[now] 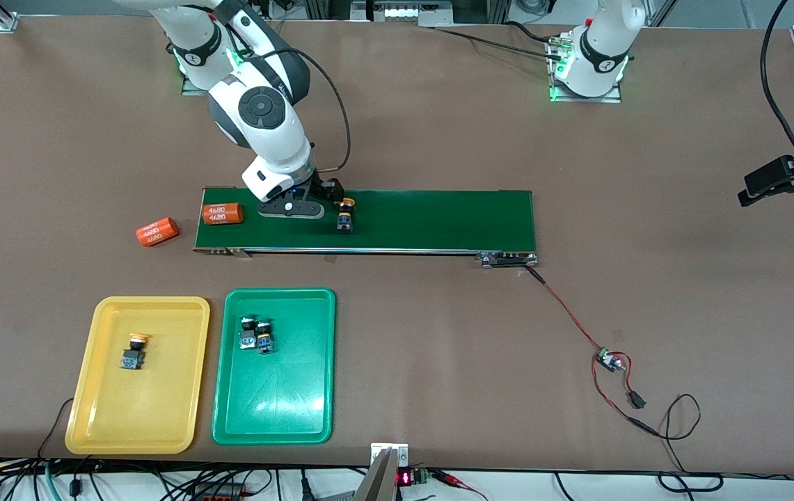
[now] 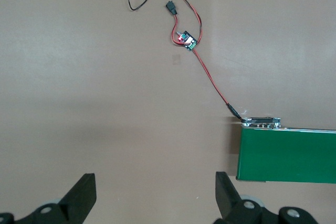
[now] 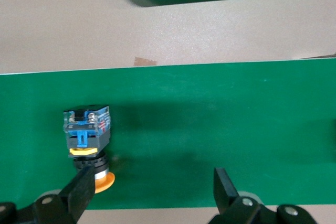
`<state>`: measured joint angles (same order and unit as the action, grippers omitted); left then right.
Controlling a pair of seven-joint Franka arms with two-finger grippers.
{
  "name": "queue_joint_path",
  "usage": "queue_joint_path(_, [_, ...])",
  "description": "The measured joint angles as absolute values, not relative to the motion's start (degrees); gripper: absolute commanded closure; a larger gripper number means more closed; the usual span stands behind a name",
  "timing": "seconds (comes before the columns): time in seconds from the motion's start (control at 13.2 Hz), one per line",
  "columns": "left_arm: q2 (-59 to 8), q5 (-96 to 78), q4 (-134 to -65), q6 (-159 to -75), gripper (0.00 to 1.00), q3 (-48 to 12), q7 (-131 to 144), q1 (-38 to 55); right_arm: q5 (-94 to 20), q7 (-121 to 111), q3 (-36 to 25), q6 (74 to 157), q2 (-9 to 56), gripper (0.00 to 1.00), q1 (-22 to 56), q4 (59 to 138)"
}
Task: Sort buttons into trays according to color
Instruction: 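Grasp the orange-based button with the right gripper, then lift the button with the right gripper and carry it toward the yellow tray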
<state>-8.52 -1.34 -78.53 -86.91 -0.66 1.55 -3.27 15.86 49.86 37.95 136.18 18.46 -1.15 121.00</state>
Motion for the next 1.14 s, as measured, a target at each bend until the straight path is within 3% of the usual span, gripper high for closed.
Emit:
queue_joint_path(0.99, [-9.1, -1.3, -78.5, -87.8, 0.00, -0.6, 1.5, -3.9, 15.9, 50.2, 37.6, 138.0, 20.4, 0.00, -1.1, 121.0])
queue_joint_path(1.14, [-9.5, -1.3, -78.5, -88.0, 0.00, -0.6, 1.5, -4.4, 16.0, 50.2, 37.5, 138.8, 21.1, 0.07, -1.1, 121.0])
